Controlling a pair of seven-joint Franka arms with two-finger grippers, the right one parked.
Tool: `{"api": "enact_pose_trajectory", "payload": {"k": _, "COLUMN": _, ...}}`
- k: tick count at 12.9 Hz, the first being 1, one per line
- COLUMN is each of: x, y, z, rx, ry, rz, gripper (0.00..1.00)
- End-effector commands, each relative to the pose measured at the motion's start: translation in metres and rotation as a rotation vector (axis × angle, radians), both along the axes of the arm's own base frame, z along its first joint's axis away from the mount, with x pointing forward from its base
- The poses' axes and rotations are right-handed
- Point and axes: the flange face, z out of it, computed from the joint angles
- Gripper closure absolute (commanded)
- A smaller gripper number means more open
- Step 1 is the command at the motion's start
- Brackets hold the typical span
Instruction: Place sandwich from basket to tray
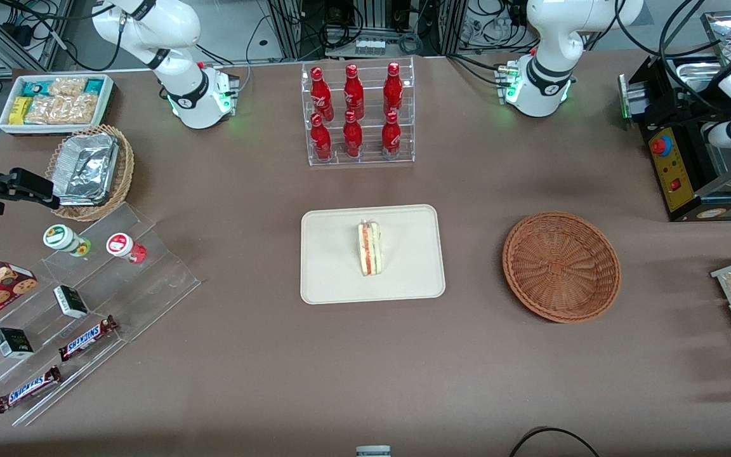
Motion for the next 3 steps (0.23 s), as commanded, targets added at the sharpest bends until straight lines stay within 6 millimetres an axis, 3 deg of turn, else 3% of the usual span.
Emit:
{"api": "enact_pose_trajectory", "payload": {"k": 1, "x": 0.0074, "y": 0.0033, "z": 0.0034, "rx": -0.018, "ry": -0.008, "rz": 0.022, "gripper": 0.0}}
{"api": "enact_pose_trajectory", "payload": {"k": 3, "x": 0.0091, "y": 0.003, "z": 0.0019, "rx": -0.038, "ry": -0.005, "rz": 0.022, "gripper": 0.0}}
